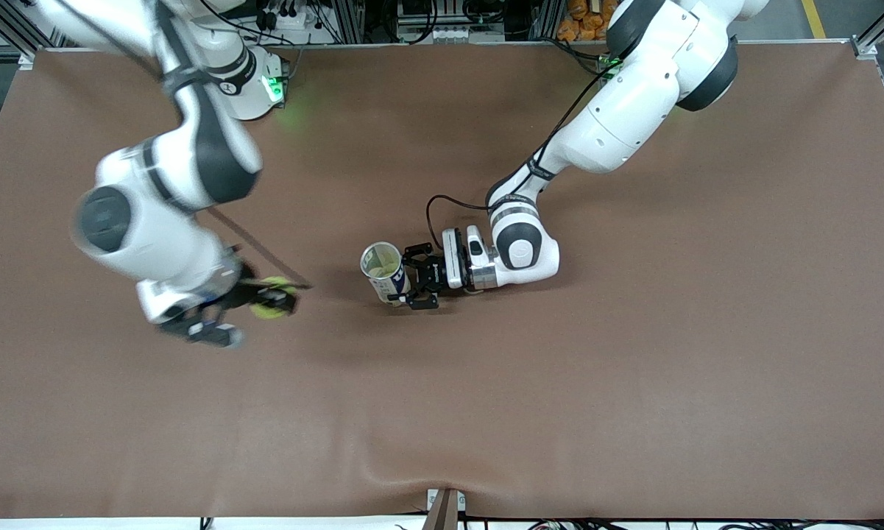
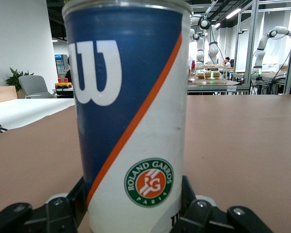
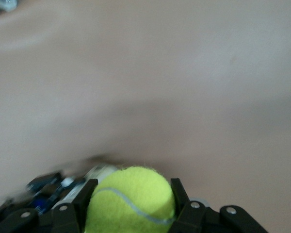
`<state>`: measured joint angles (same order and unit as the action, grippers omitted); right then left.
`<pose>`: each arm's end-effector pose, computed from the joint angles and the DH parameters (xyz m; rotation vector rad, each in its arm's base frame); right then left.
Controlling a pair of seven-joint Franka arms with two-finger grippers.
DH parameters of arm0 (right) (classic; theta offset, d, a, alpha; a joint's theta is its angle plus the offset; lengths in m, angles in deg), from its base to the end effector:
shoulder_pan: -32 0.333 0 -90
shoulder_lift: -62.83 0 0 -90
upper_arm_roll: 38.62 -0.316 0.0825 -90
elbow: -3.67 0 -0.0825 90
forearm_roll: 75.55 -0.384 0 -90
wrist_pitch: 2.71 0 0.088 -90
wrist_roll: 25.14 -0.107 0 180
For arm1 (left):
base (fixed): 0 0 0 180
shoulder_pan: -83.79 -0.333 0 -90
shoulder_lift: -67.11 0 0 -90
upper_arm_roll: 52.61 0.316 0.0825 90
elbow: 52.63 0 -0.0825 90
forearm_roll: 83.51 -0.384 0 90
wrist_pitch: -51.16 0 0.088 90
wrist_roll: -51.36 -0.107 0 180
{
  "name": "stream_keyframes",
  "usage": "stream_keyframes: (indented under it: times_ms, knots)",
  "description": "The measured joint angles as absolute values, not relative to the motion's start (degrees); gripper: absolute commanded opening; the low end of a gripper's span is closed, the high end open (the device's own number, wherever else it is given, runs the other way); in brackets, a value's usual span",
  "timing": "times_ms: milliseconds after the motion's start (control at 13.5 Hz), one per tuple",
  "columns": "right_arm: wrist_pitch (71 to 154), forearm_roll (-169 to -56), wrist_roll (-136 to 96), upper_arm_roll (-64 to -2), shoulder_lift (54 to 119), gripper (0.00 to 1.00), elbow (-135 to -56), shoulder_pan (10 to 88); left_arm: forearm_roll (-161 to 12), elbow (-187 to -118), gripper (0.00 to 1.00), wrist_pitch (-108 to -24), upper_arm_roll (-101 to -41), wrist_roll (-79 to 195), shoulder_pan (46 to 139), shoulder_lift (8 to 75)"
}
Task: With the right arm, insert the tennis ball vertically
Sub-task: 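Move the second ball with the right gripper over the can's rim, then drop the ball into the can and withdraw the right gripper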
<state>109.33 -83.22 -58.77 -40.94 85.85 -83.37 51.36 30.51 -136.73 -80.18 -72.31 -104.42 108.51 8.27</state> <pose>0.6304 0.2560 0.4343 -2.9751 0.3893 0.0520 0.5250 -0.4821 0.1010 1.3594 -1.2588 1.2382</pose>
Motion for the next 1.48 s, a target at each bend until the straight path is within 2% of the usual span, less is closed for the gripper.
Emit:
stream_keyframes:
  times_ms: [296, 667, 889, 963, 1037, 1111, 1481]
  knots:
    - [108.38, -83.2, -70.12, -40.87, 85.62, 0.43, -83.88, 59.32, 30.52, -136.73, 0.76, -80.18, -72.31, -104.43, 108.51, 8.27]
    - [108.87, -83.24, -73.27, -40.73, 86.69, 0.45, -85.38, 61.7, 30.53, -136.72, 0.76, -80.18, -72.31, -104.43, 108.51, 8.26]
    - [110.91, -83.16, -75.35, -40.71, 88.63, 0.49, -85.6, 64.29, 30.53, -136.73, 0.76, -80.17, -72.32, -104.44, 108.52, 8.26]
    - [111.27, -83.07, -75.47, -40.6, 88.77, 0.54, -85.45, 64.51, 30.53, -136.82, 0.76, -80.18, -72.3, -104.44, 108.52, 8.25]
    - [111.42, -83.06, -75.47, -40.54, 88.81, 0.82, -85.46, 64.57, 30.53, -136.82, 0.76, -80.2, -72.3, -104.45, 108.53, 8.25]
    - [111.76, -83.07, -75.47, -40.51, 88.84, 1.0, -85.47, 64.67, 30.53, -136.81, 0.76, -80.2, -72.28, -104.45, 108.53, 8.24]
    - [112.97, -83.07, -75.47, -40.27, 89.23, 1.0, -85.37, 64.85, 30.58, -136.79, 0.77, -80.25, -72.26, -104.45, 108.57, 8.21]
